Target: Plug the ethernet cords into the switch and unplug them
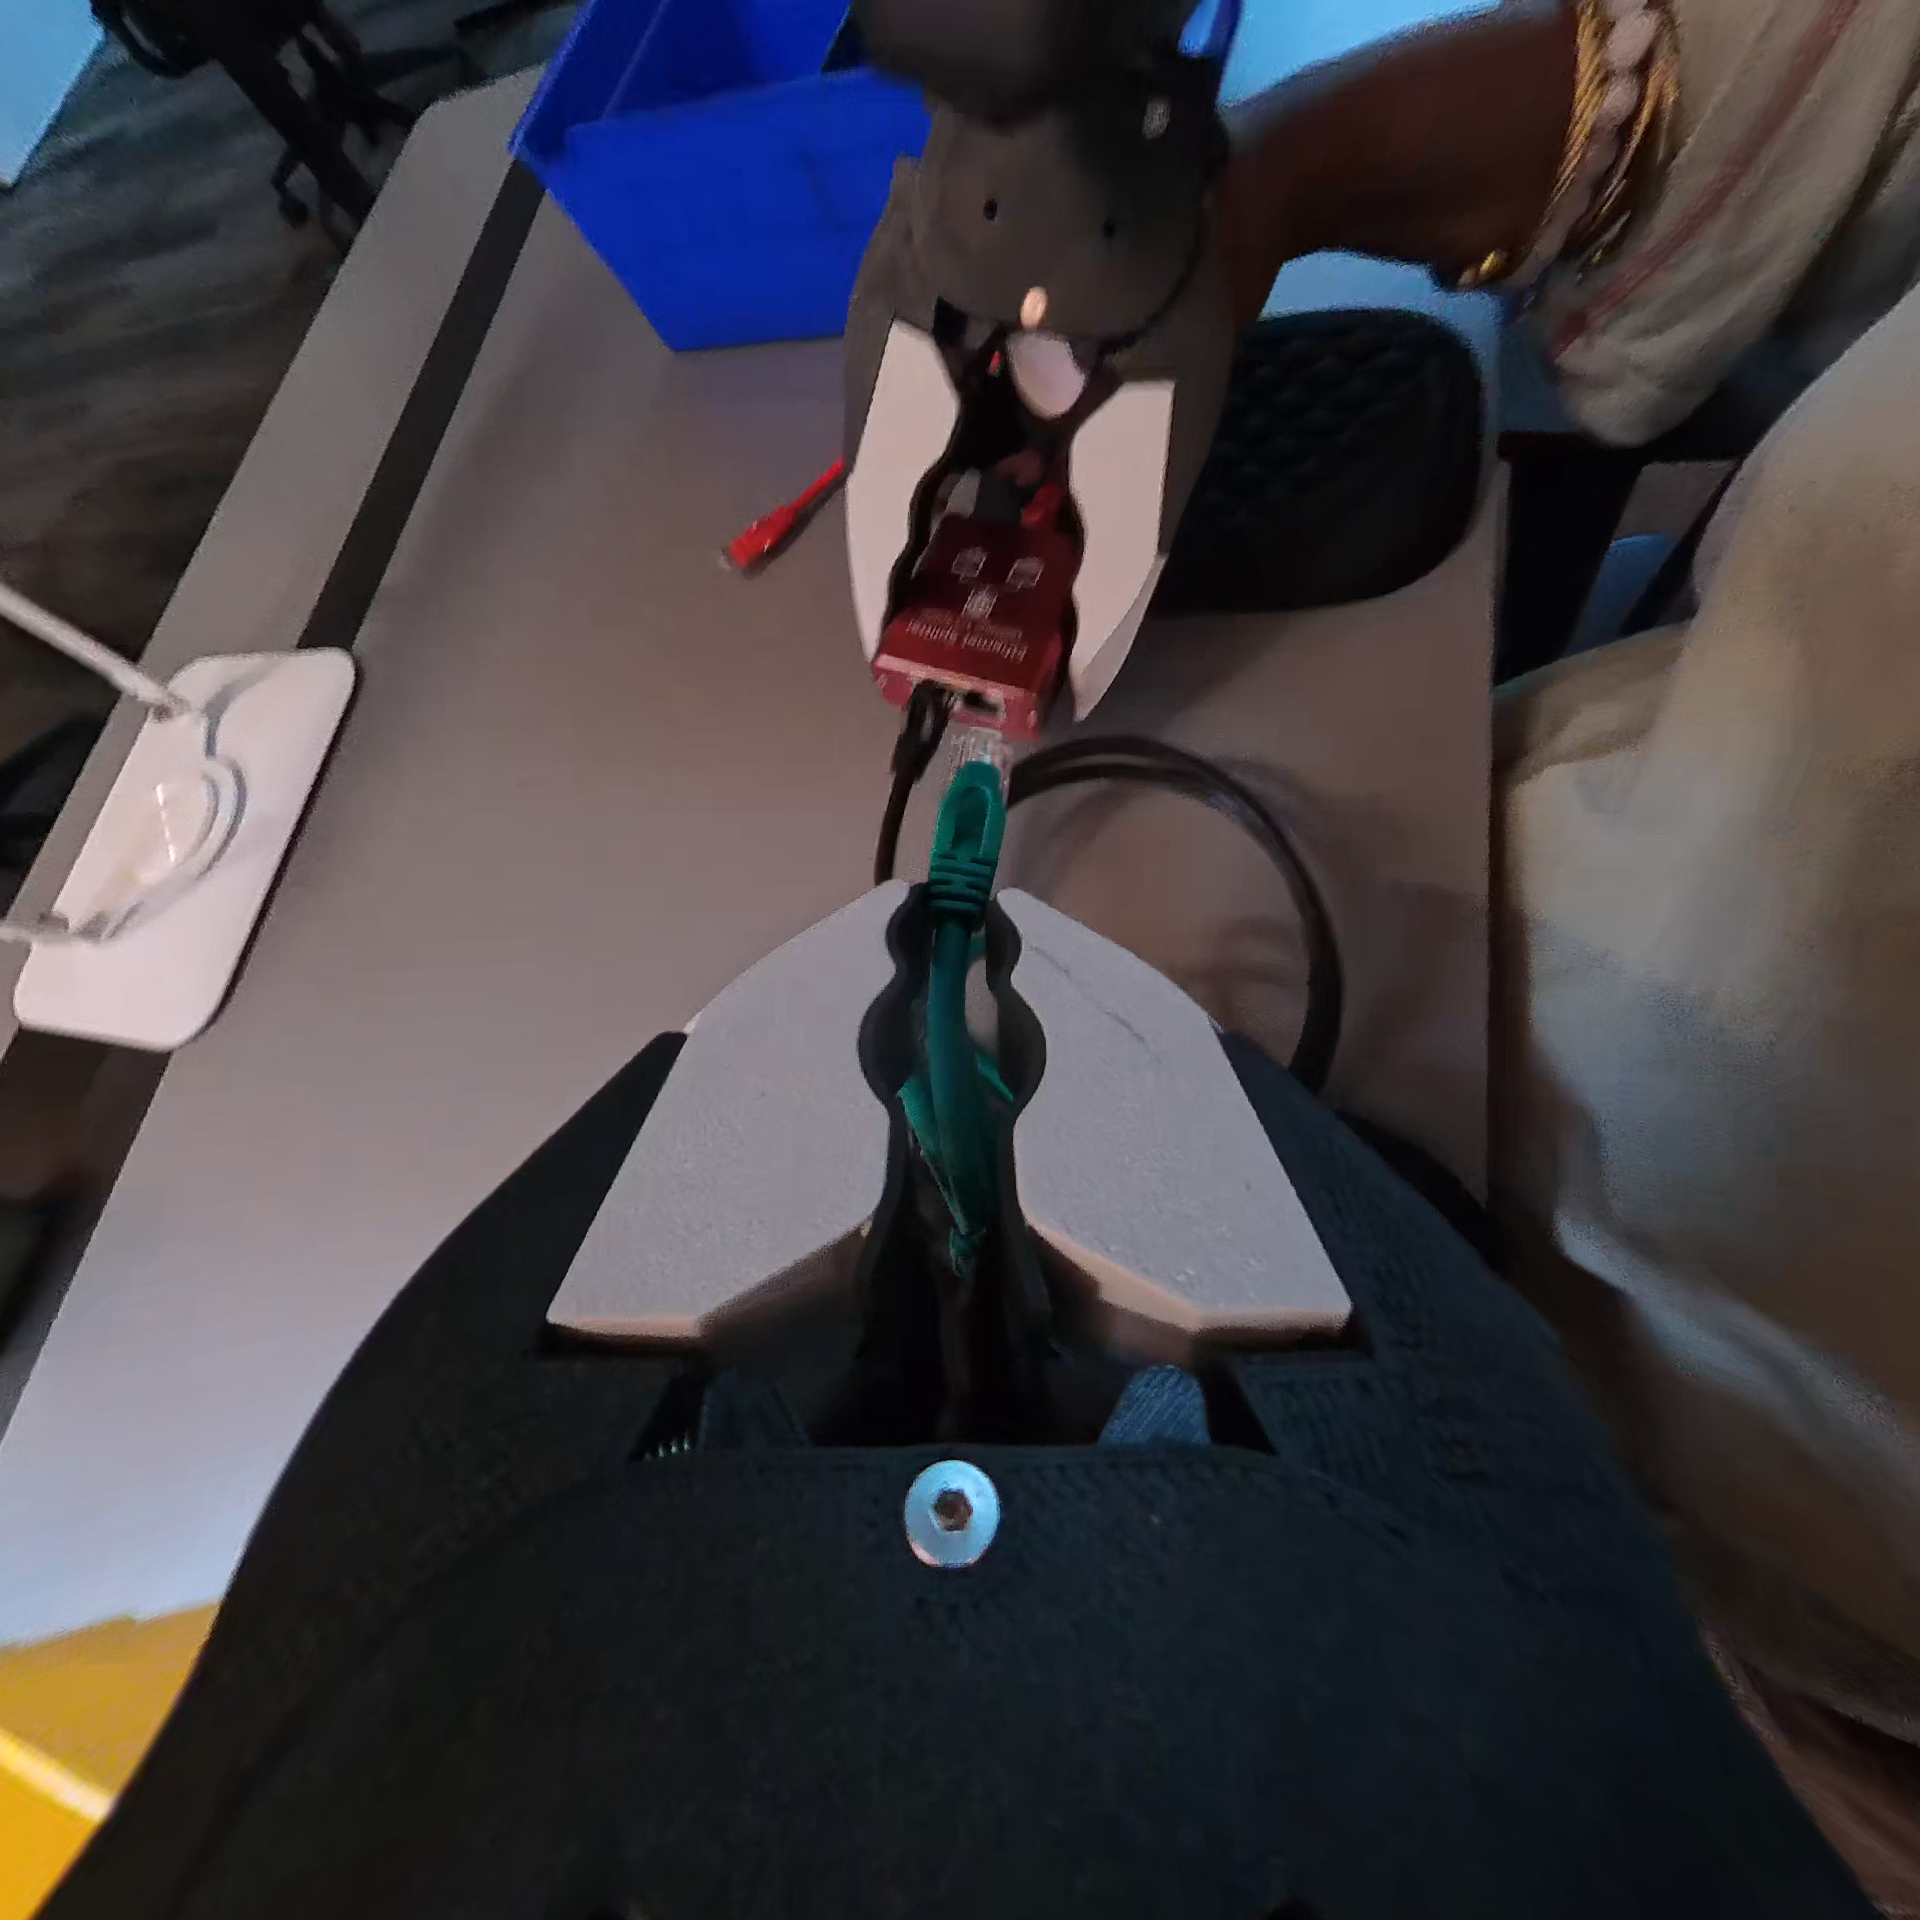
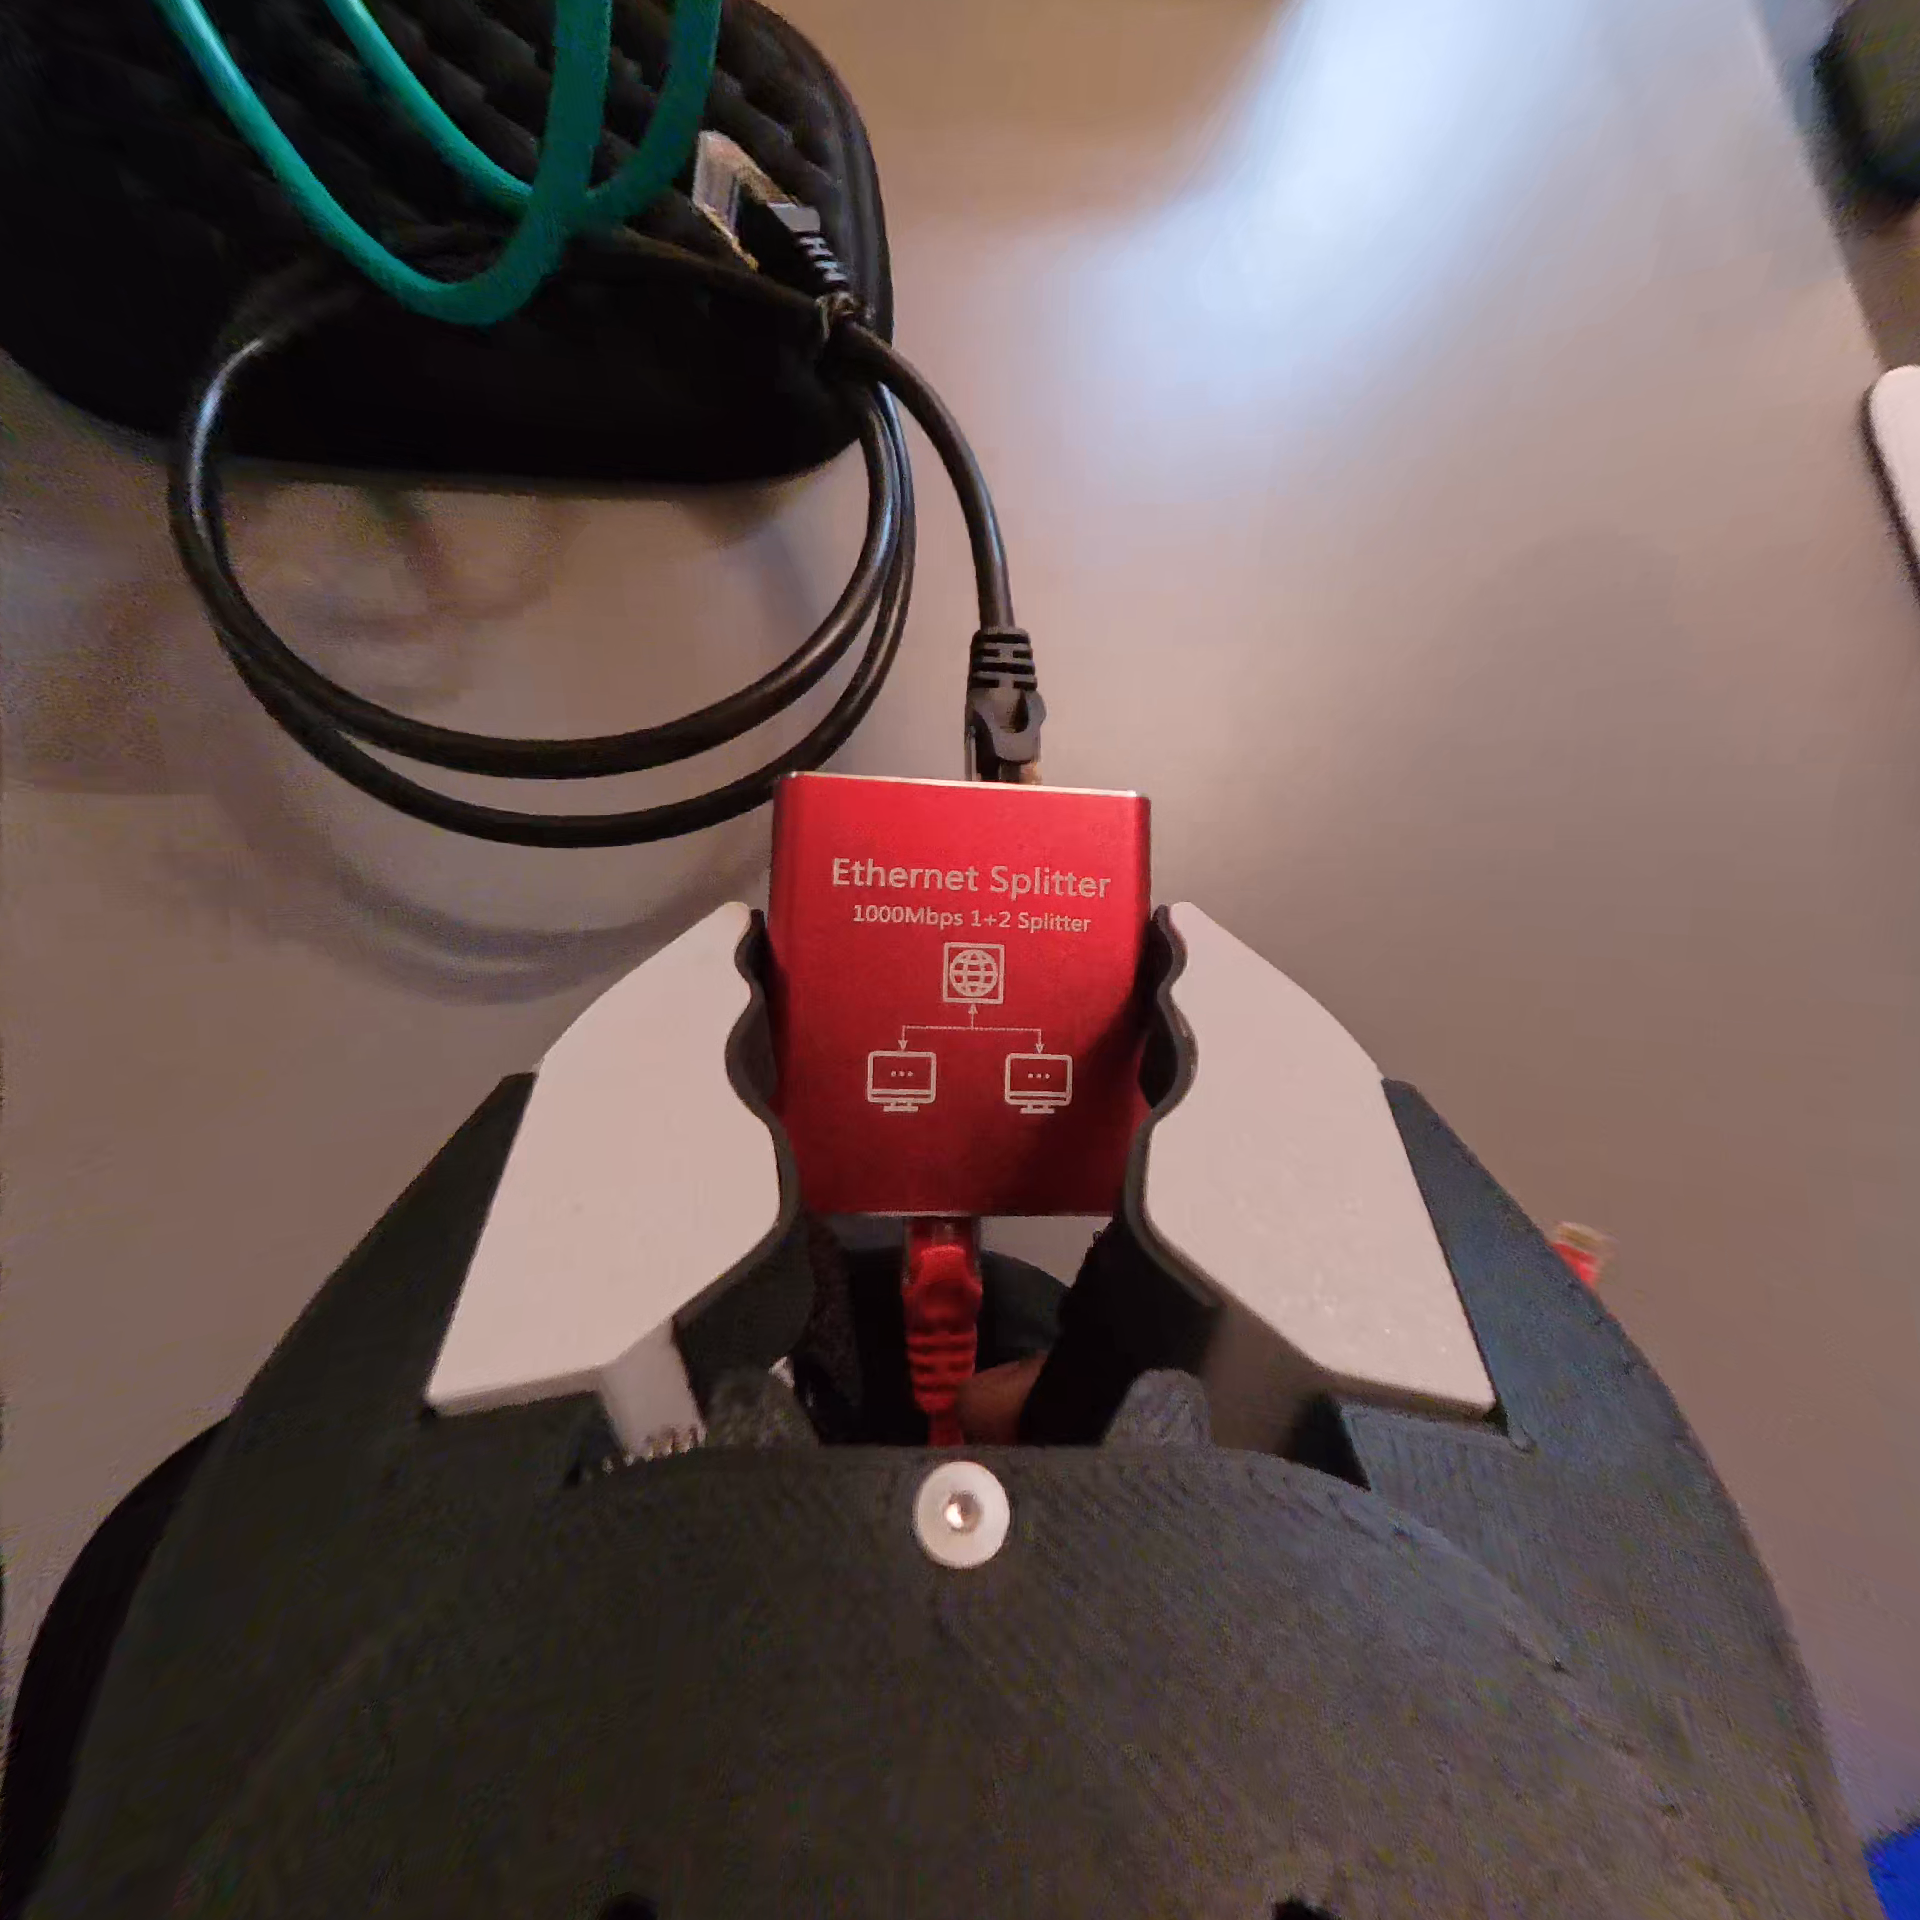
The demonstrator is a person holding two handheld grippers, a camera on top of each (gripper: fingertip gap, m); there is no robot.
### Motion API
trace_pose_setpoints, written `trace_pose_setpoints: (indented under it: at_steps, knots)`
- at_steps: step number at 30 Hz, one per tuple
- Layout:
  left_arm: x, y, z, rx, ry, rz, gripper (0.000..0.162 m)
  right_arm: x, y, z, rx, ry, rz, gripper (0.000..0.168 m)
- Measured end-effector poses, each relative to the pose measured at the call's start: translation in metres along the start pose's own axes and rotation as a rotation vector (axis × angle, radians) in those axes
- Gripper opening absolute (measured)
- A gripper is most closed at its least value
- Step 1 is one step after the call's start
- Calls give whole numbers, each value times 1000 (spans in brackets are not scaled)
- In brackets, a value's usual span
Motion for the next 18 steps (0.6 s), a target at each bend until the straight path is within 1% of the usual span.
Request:
trace_pose_setpoints:
  at_steps: [2, 3, 5, 8, 10, 12, 13, 14, 15, 18]
  knots:
    - [-3, 4, 11, -21, 31, -67, 10, 0, -2, 6, 19, -41, -39, 70]
    - [-2, 4, 14, -44, 16, -65, 10, 1, -1, 10, 25, -52, -51, 70]
    - [17, -8, 19, -106, -44, 92, 10, 5, 4, 14, 30, -70, -81, 70]
    - [71, -34, 28, -81, 12, 281, 10, 15, 13, 15, 25, -41, -127, 70]
    - [97, -46, 30, -109, -16, 481, 10, 21, 17, 16, 24, -51, -165, 70]
    - [106, -51, 28, -190, -93, 688, 10, 25, 19, 17, 22, -78, -208, 70]
    - [101, -49, 26, -240, -118, 726, 10, 26, 19, 17, 21, -86, -221, 70]
    - [89, -45, 23, -261, -128, 716, 10, 27, 19, 18, 19, -91, -229, 70]
    - [72, -39, 18, -264, -121, 673, 10, 27, 18, 19, 11, -95, -233, 70]
    - [11, -17, 0, -261, -117, 466, 10, 24, 13, 24, 8, -98, -230, 70]
Point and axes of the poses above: each gripper's, where its closed fingertips meet, x back along the fingers, z out of its top, y = z × x across the jaws, the point moved 10 cm from there along x, back along the fingers, and after that the axes turned 9 degrees about x, right-handed, at the moved point
